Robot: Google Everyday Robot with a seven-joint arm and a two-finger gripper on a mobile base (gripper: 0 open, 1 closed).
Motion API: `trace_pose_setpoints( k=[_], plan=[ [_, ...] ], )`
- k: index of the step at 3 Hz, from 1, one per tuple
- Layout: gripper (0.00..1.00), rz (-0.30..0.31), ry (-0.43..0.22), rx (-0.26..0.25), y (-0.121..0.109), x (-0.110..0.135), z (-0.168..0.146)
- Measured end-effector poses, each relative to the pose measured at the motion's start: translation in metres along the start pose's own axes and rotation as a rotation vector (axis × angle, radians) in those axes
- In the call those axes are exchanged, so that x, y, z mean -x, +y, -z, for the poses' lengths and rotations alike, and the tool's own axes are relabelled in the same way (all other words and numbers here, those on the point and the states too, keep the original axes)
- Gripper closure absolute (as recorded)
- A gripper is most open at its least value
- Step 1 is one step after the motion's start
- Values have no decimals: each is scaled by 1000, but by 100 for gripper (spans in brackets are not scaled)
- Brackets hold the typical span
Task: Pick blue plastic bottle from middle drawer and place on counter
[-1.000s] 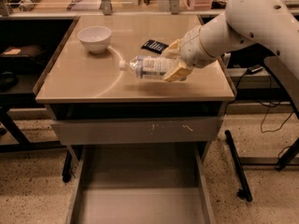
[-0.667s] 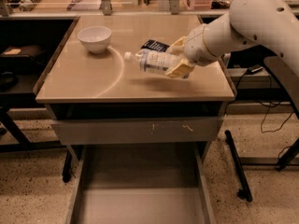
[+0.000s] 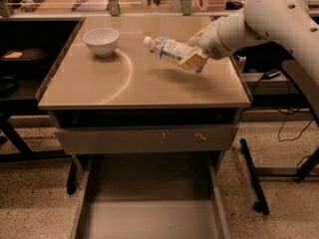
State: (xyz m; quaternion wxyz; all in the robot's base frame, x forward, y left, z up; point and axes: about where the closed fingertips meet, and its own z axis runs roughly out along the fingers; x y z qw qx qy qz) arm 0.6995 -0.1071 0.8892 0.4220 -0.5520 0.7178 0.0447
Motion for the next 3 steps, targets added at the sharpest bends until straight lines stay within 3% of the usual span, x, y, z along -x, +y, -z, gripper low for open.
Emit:
trace_pose_setpoints(
  k=[1,2,3],
  plan=[
    [100,-16,72,15,-11,-8,-17],
    [100,-23,160,54,-9,-29,-26],
    [100,-36,202,86,-2,-46,-27]
  ],
)
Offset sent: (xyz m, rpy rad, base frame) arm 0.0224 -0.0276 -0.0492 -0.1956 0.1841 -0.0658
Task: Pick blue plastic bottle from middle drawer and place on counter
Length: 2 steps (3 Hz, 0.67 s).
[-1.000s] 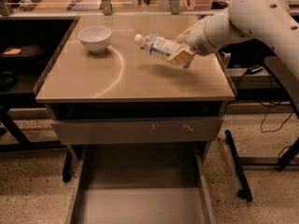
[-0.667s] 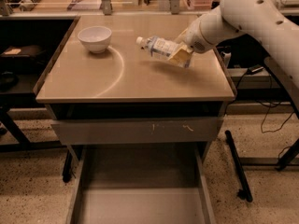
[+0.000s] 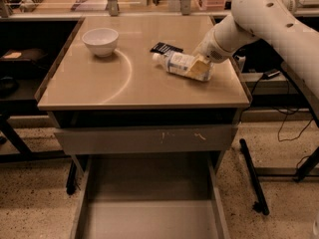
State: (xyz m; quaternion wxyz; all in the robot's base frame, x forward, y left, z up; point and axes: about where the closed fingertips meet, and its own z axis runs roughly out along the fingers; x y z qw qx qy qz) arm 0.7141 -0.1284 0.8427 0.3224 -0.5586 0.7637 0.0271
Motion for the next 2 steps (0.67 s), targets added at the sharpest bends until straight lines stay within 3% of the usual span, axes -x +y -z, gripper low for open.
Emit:
trace_pose_setpoints(
  k=[2],
  plan=[
    [59,0,1,2,1,0,0]
  ],
)
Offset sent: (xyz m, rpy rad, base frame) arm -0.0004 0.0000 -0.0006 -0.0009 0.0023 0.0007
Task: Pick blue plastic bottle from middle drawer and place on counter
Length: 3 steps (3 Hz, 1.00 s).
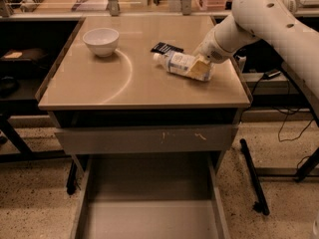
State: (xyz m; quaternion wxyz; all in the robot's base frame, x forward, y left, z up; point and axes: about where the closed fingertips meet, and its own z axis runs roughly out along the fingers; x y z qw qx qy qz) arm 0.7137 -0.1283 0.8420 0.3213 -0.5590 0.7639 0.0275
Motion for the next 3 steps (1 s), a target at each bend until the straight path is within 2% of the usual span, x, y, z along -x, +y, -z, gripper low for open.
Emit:
trace_pose_setpoints(
  k=[2,3],
  plan=[
    [11,0,0,0,0,0,0],
    [0,0,0,0,0,0,0]
  ],
)
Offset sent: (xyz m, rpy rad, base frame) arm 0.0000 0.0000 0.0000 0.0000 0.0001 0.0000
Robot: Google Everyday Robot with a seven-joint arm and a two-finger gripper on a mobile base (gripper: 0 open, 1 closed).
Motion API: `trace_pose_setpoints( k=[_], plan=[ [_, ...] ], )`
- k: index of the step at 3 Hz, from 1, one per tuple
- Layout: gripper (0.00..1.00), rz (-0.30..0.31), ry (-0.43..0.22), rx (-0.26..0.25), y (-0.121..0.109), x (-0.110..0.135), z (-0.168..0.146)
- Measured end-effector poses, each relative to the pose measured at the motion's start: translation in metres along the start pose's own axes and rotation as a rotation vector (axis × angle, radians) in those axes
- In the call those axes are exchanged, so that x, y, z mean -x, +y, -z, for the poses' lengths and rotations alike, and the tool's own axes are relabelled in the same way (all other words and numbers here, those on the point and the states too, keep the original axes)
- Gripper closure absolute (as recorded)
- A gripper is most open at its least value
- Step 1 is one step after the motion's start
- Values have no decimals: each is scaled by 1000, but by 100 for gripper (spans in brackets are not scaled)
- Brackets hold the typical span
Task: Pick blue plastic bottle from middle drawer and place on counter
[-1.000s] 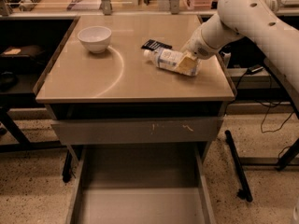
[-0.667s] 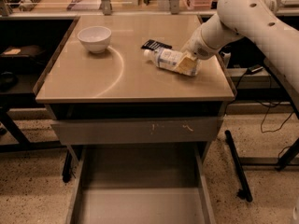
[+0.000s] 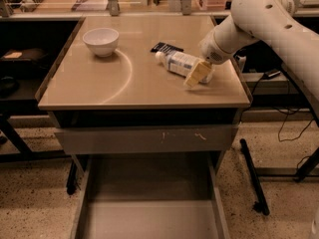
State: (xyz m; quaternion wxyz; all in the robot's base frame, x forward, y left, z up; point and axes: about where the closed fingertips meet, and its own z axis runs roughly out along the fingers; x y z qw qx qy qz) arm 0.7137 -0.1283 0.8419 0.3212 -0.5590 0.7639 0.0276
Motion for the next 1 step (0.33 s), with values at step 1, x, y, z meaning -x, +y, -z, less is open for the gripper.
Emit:
trace_pose_setpoints(
  k=[1],
  plan=[
    [0,0,0,0,0,0,0]
  ],
)
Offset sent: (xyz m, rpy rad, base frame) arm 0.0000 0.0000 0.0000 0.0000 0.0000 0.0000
